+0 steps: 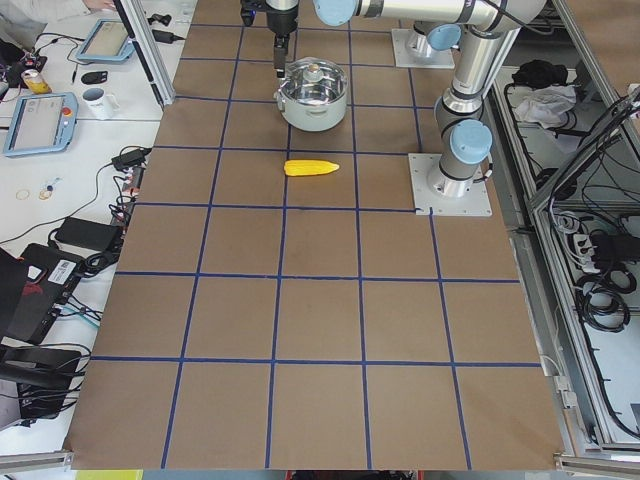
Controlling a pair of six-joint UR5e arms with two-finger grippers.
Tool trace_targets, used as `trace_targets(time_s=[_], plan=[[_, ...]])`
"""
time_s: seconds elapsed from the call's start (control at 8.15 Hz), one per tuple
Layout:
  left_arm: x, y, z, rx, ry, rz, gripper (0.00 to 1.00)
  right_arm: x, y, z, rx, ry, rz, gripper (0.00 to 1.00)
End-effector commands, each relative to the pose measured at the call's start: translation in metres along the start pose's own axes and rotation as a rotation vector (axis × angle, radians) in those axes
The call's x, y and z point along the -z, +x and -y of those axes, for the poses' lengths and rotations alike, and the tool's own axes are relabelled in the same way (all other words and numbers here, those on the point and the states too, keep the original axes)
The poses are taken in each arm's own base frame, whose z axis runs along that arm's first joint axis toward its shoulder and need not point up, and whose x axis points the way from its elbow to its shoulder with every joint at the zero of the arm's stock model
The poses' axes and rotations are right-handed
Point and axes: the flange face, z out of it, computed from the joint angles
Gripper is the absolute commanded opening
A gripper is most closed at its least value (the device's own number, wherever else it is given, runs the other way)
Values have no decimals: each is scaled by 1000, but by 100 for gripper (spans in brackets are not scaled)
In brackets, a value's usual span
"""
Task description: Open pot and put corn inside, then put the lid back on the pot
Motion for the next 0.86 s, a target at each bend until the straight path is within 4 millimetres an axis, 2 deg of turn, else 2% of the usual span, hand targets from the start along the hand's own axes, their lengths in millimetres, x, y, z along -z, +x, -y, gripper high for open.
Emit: trace_targets(time_s=[0.0, 0.25, 0.37, 0.49, 0.61, 0.74], plan=[[0, 0, 0, 1, 0, 0, 100, 2, 0, 4, -2, 33, -2, 100], [-11, -3, 4, 3, -22, 3, 100, 0, -3, 5, -35, 32, 21, 100], [-17, -13, 5, 17, -31, 3, 100, -10, -16, 12, -135, 28, 45, 100], [-32, -31, 9, 48, -55, -2, 100, -23, -48, 26, -119, 47, 37, 100], [-58, -68, 19, 79, -75, -7, 100, -32, -92, 29, -134, 51, 54, 100], [-86, -108, 31, 93, -50, -2, 100, -53, -113, 44, -221, 64, 70, 100]])
